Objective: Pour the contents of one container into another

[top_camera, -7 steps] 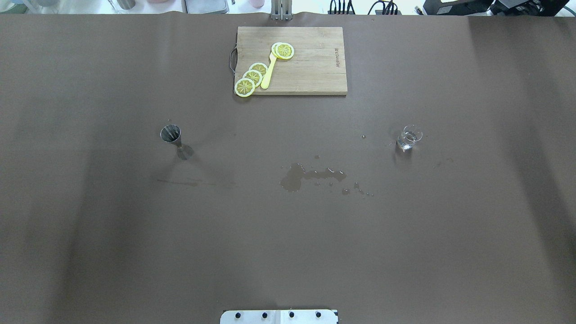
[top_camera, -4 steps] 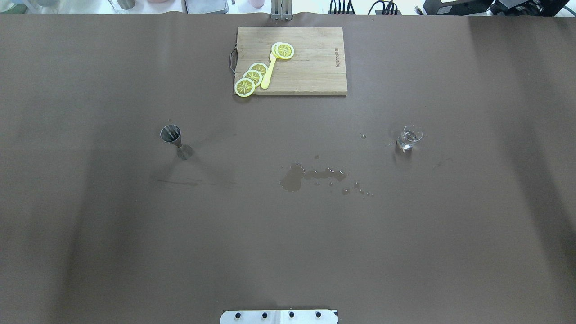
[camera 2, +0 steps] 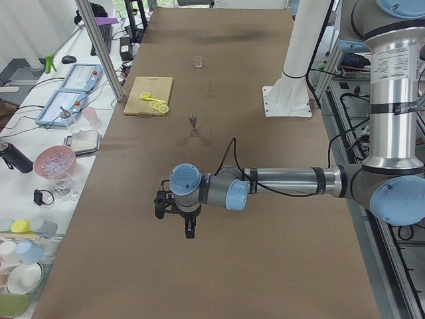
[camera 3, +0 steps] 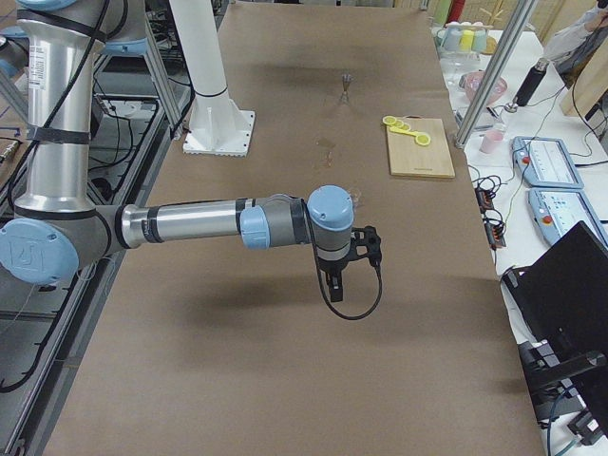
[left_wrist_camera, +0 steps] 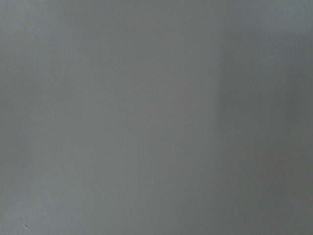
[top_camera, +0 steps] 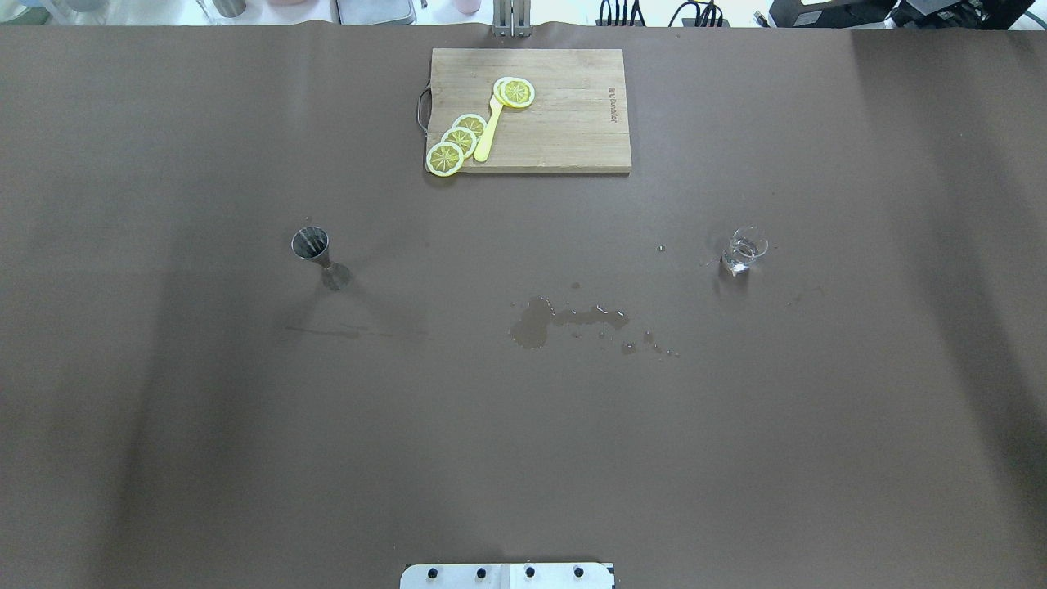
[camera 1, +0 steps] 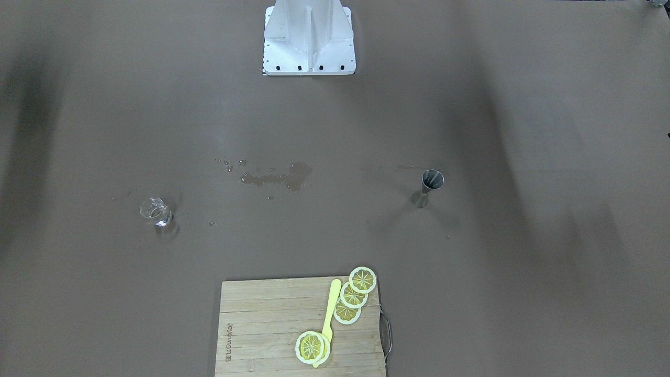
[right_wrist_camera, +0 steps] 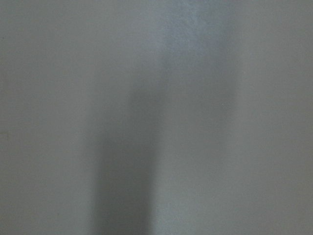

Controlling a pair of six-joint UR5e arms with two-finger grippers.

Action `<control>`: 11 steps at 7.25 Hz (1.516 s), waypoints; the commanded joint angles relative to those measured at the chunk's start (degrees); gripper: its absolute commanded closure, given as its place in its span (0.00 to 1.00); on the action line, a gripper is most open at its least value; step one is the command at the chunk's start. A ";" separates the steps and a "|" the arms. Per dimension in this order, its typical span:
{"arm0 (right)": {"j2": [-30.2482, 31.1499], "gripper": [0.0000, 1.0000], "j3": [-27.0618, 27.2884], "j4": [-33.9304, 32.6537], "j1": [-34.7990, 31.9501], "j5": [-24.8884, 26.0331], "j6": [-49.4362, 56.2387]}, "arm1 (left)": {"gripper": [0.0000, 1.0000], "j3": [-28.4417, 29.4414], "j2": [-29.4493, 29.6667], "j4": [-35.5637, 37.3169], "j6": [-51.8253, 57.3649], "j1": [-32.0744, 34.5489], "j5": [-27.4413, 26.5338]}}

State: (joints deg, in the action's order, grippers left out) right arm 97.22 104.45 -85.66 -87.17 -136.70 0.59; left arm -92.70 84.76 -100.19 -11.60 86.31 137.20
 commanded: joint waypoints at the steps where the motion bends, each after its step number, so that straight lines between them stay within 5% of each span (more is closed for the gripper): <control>1: 0.25 0.00 1.79 3.30 2.52 -2.24 -0.06 | 0.01 -0.02 -0.12 0.00 0.00 0.09 0.00; 3: 0.17 0.00 6.09 4.44 7.25 -3.04 -0.15 | 0.01 -0.03 -0.21 0.08 0.00 0.00 0.00; 6: 0.17 0.00 9.45 15.31 16.57 -1.91 -0.41 | 0.01 0.06 -0.21 0.00 0.00 0.09 0.00; 11: 0.34 0.00 7.97 26.75 22.66 0.03 5.79 | 0.01 -0.46 -0.30 0.08 0.00 0.17 0.09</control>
State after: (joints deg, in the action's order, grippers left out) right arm 97.48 113.29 -61.10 -64.92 -136.83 3.17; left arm -93.02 84.62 -100.17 -11.60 86.35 137.22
